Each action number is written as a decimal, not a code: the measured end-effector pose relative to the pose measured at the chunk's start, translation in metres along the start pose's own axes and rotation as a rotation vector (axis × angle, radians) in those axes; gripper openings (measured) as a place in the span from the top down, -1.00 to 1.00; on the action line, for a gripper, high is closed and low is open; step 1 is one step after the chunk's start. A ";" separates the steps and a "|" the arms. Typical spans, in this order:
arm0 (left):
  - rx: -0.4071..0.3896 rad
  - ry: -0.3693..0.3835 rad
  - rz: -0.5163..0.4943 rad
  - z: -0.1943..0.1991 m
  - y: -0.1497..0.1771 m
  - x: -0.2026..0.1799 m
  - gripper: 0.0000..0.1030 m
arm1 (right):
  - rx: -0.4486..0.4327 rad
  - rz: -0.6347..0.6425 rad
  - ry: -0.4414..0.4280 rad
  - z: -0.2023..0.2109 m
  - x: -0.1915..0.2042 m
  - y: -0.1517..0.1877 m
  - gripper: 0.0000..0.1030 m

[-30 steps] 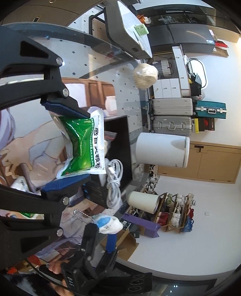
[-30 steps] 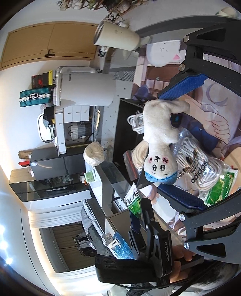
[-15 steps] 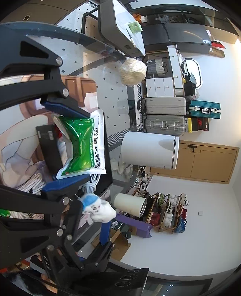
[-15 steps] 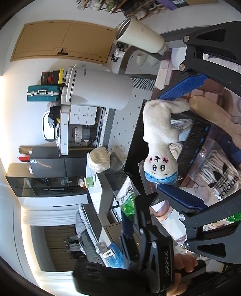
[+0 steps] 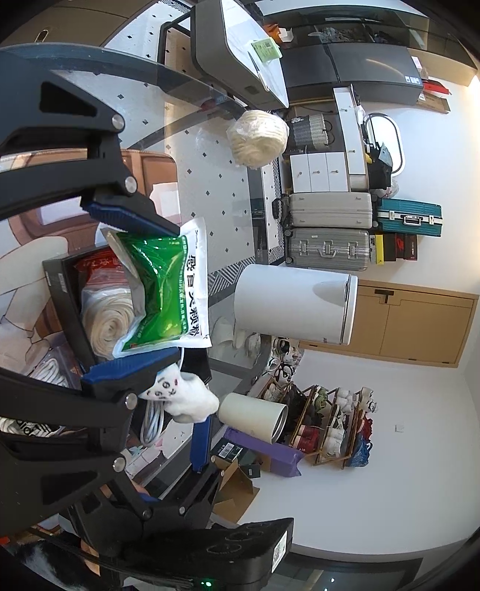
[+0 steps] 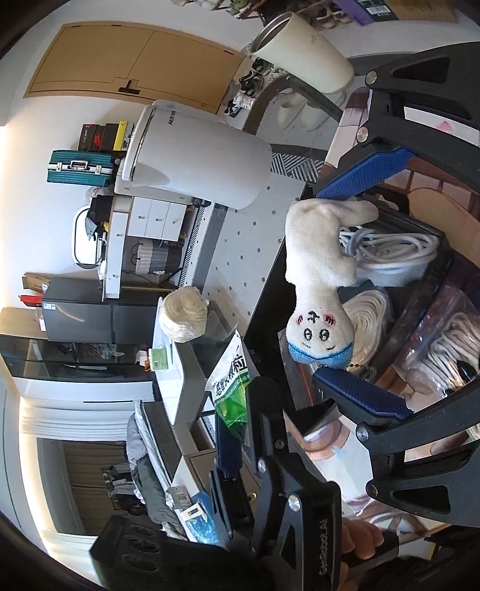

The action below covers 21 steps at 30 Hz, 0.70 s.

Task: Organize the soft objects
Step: 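Carry both items over the black box and open the right tool to drop the doll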

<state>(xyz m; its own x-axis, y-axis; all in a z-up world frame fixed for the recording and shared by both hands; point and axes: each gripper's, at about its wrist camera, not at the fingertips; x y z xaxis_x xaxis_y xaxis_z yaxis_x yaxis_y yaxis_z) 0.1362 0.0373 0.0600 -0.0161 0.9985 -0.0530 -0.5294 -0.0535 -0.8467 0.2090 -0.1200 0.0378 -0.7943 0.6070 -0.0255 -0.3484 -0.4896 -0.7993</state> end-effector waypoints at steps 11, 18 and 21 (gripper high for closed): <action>0.019 0.008 0.004 -0.014 -0.003 0.003 -0.12 | 0.067 0.040 0.011 -0.026 -0.002 -0.008 -0.79; 0.038 0.020 -0.001 -0.022 -0.003 0.001 -0.13 | 0.055 0.048 0.010 -0.026 -0.004 -0.008 -0.96; 0.044 0.026 -0.010 -0.025 -0.001 -0.003 -0.13 | 0.044 0.042 0.019 -0.020 -0.006 -0.007 -0.97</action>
<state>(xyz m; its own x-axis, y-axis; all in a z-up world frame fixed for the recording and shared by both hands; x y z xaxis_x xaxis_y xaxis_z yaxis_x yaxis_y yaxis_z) 0.1585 0.0340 0.0479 0.0107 0.9982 -0.0586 -0.5662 -0.0423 -0.8232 0.2262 -0.1084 0.0316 -0.7993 0.5969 -0.0697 -0.3370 -0.5412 -0.7704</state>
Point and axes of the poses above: each gripper's, at about its wrist camera, not at the fingertips, and z roughly against the way its jaws point, x to its left, y to its underside, and after that the axes turned 7 degrees about -y, right-handed
